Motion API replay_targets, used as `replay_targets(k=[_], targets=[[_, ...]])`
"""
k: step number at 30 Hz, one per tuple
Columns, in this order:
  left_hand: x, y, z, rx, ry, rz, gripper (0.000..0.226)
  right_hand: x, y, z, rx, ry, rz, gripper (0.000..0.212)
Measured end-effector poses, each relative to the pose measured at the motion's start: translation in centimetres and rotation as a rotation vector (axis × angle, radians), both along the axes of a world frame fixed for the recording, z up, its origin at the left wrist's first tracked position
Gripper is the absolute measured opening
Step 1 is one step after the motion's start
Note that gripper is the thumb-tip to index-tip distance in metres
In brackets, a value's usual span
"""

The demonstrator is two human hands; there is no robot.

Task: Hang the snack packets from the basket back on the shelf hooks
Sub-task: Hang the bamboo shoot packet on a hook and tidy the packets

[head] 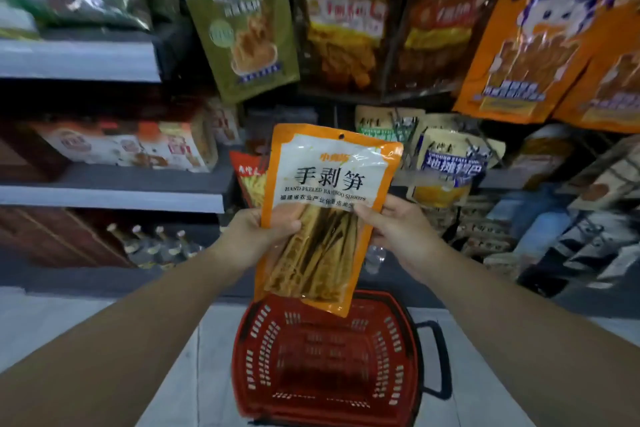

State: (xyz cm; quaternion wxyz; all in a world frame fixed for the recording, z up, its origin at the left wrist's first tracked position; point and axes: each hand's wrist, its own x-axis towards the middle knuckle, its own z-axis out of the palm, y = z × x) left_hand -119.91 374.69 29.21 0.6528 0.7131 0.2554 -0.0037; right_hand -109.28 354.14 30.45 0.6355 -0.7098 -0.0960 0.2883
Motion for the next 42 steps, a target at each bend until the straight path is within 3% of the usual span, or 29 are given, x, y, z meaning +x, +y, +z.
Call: replay_targets(k=[7, 16, 22, 28, 31, 34, 42], targets=[[-2.1, 1.1, 18.4, 0.101, -0.067, -0.091, 0.015, -0.3, 1.8, 19.2, 0.100, -0.142, -0.004, 0.015], [-2.1, 3.1, 32.9, 0.274, -0.333, 0.122, 0.020, -0.5, 5.8, 33.7, 0.189, -0.448, 0.003, 0.014], [0.1, 7.5, 40.7, 0.342, -0.532, 0.160, 0.007, 0.5, 9.7, 39.2, 0.150, -0.553, -0.068, 0.010], [3.3, 11.9, 45.6, 0.417, -0.531, 0.108, 0.024, 2.2, 14.0, 43.5, 0.100, -0.582, -0.247, 0.014], [4.5, 13.4, 47.4, 0.395, -0.565, 0.097, 0.021, 2.7, 16.3, 45.0, 0.129, -0.564, -0.315, 0.012], [5.6, 14.4, 48.7, 0.358, -0.598, 0.097, 0.019, 3.3, 18.0, 45.8, 0.169, -0.587, -0.372, 0.027], [7.6, 16.0, 51.7, 0.232, -0.743, 0.115, 0.020, 4.5, 19.4, 48.7, 0.258, -0.828, -0.401, 0.029]])
